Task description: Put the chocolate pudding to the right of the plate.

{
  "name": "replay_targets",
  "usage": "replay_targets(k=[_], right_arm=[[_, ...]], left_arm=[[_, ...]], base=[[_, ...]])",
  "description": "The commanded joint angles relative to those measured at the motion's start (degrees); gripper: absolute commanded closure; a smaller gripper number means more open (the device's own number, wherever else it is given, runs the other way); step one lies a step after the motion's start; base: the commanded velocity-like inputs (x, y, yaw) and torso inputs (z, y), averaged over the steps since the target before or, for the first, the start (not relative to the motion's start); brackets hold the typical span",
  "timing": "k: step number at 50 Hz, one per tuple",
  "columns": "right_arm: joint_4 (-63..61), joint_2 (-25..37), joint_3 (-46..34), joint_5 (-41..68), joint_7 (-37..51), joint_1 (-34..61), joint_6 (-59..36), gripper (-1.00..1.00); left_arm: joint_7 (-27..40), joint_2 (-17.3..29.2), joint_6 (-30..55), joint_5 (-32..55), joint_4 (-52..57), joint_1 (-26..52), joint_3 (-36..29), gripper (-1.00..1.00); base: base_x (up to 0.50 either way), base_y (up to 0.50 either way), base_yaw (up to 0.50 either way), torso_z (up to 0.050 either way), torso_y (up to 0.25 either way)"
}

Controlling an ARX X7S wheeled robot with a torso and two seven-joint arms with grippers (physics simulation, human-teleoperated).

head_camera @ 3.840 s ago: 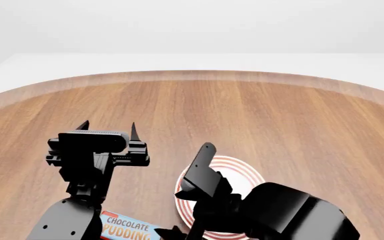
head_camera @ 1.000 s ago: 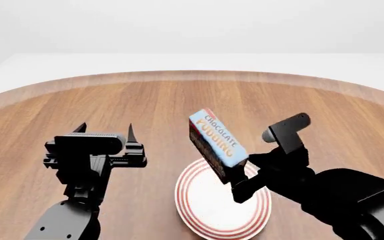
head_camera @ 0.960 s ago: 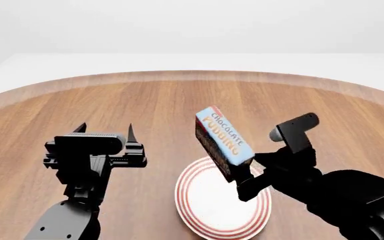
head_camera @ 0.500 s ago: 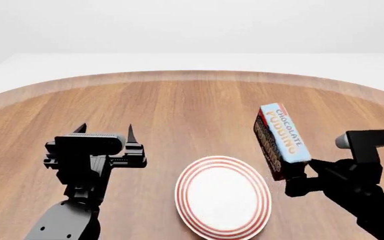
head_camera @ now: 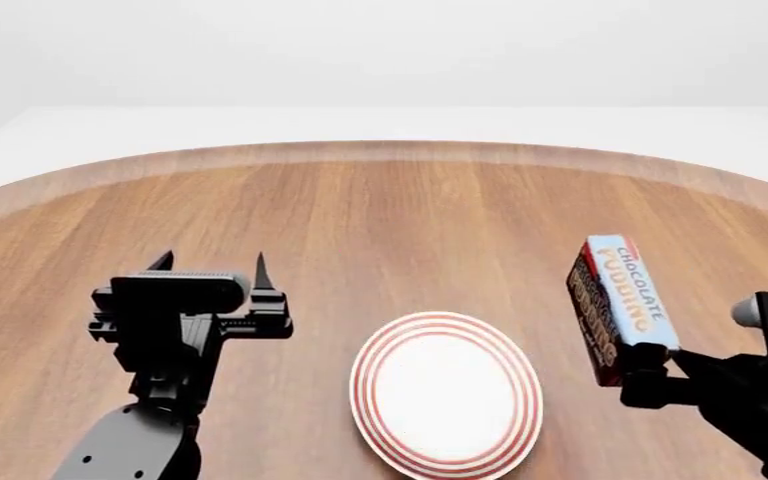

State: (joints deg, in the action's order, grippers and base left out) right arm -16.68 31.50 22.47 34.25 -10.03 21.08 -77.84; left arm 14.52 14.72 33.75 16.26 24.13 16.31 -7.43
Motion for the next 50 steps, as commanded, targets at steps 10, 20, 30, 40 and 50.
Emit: replay_targets(k=[10,20,30,40,50], right_arm=[[8.5,1.1,-1.2,-2.4,-3.1,-3.8,6.6,1.00],[15.0,-0.1,-3.8,-4.5,-4.1,-3.7,12.0,1.00],[19.2,-0.6,-4.3,-5.5,-4.6,-3.3,14.8,1.00],[19.8,-0.7,-3.9,-5.5,-4.2,-3.1,15.0,1.00],[20.6,-0.7,-3.9,-5.3,-4.5,-3.5,15.5,1.00]], left_arm=[[0.3,0.2,-0.6,0.2,-0.5,-0.3,-0.6,-1.00],[0.4,0.4,-0.8,0.5,-0.6,-0.3,-0.7,-1.00],[0.7,0.6,-0.6,0.7,-0.4,-0.3,-0.7,-1.00],[0.9,0.8,-0.6,0.9,-0.4,-0.2,-1.0,-1.00],[1.1,1.0,-0.8,1.0,-0.4,-0.2,-1.2,-1.00]], base=[[0.00,0.00,0.00,0.000,0.000],[0.00,0.00,0.00,0.000,0.000],[0.00,0.00,0.00,0.000,0.000],[0.00,0.00,0.00,0.000,0.000],[0.00,0.00,0.00,0.000,0.000]])
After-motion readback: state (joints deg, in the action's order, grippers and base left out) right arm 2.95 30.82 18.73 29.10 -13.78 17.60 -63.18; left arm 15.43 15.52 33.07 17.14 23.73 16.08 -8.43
